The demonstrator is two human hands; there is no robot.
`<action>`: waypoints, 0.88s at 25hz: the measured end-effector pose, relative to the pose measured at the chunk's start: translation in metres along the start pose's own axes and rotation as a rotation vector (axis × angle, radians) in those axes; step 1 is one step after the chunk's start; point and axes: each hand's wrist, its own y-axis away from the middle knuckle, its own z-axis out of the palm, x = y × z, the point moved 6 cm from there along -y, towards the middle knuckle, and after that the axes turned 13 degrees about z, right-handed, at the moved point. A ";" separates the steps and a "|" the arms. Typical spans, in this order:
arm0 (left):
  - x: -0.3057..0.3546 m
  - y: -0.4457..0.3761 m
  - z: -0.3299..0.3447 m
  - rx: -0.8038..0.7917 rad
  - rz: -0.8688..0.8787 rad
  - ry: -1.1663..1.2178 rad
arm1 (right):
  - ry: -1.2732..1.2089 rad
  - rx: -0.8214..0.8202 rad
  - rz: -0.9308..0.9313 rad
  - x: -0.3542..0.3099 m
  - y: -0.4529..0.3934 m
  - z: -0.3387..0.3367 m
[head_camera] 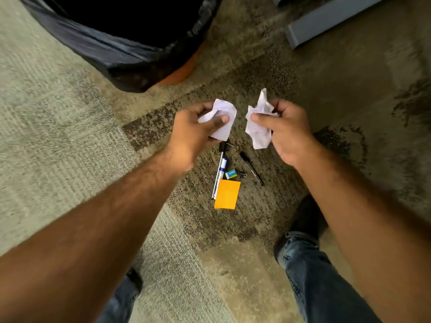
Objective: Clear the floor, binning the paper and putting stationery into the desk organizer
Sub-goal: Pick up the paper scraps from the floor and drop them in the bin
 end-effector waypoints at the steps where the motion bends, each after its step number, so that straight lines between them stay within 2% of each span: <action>1: 0.023 0.015 -0.003 0.032 0.018 0.058 | -0.030 -0.035 -0.022 -0.018 0.019 0.013; 6: 0.130 0.057 -0.045 0.210 0.130 0.074 | -0.053 -0.154 -0.052 -0.098 0.094 0.073; 11: 0.204 0.057 -0.082 0.311 0.142 0.079 | 0.136 -0.123 -0.197 -0.182 0.129 0.136; 15: 0.234 0.020 -0.105 0.357 0.145 0.004 | 0.233 -0.049 -0.218 -0.224 0.116 0.184; 19: 0.243 -0.023 -0.117 0.370 0.135 -0.089 | 0.339 0.050 -0.186 -0.236 0.090 0.216; 22: 0.236 -0.040 -0.122 0.359 0.073 -0.144 | 0.393 -0.001 -0.076 -0.230 0.069 0.223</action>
